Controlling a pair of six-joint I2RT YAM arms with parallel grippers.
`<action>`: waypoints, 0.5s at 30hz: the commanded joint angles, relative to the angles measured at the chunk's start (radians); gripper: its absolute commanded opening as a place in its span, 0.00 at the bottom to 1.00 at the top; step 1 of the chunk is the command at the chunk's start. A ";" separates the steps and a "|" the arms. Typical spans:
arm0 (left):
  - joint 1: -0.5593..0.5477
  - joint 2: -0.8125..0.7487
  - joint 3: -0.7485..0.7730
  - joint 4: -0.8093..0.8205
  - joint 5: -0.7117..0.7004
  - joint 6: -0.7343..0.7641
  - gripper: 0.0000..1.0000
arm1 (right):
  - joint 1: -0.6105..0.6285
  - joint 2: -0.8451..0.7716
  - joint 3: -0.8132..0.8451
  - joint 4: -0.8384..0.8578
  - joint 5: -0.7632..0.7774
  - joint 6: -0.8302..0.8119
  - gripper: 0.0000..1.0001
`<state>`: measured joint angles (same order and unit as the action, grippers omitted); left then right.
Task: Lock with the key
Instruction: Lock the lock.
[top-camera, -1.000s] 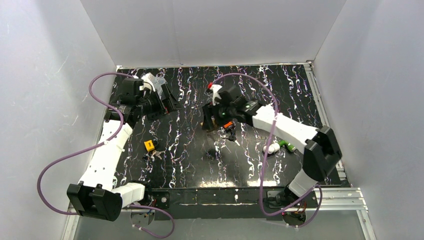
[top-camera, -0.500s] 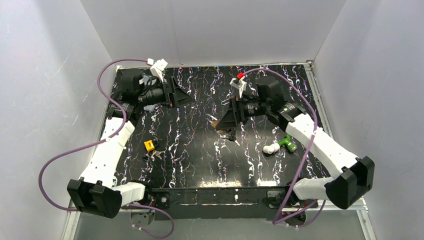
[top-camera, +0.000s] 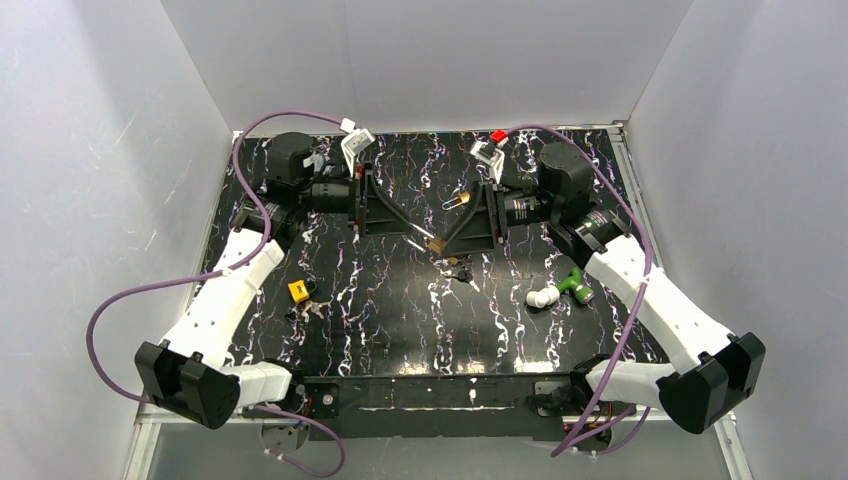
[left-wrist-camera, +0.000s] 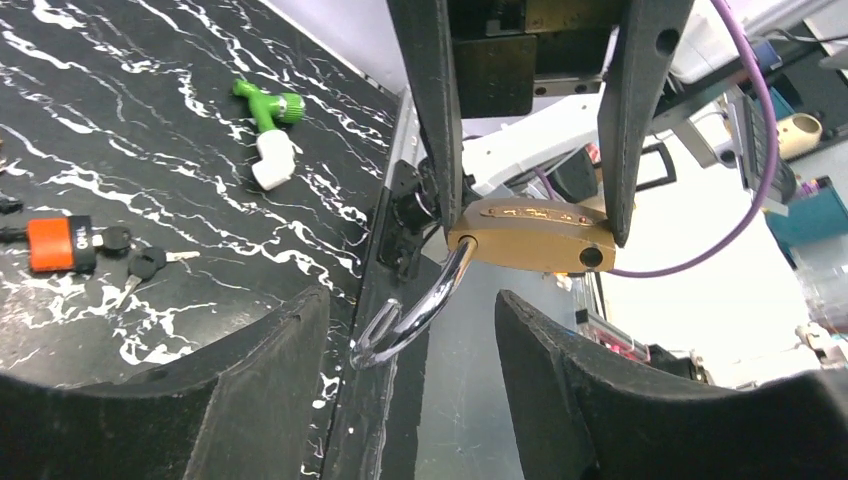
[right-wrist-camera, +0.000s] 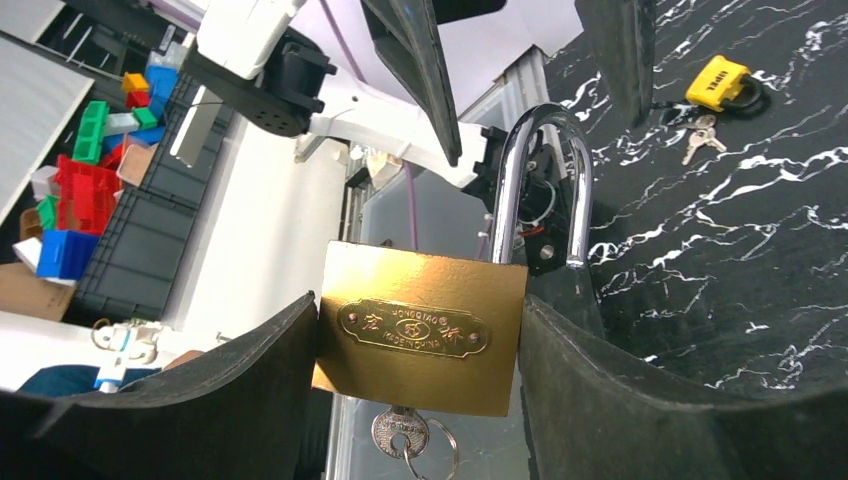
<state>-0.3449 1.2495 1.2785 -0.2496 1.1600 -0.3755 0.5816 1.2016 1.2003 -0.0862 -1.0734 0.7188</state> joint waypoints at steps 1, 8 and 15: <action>-0.025 -0.022 0.036 0.017 0.082 0.019 0.59 | -0.007 -0.050 0.055 0.146 -0.070 0.069 0.18; -0.049 -0.026 0.040 -0.012 0.087 0.027 0.50 | -0.009 -0.052 0.072 0.150 -0.068 0.077 0.18; -0.063 -0.027 0.056 -0.076 0.072 0.055 0.29 | -0.011 -0.051 0.077 0.140 -0.056 0.065 0.17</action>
<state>-0.3935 1.2491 1.2812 -0.2725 1.2118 -0.3558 0.5758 1.1906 1.2053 -0.0404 -1.1118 0.7727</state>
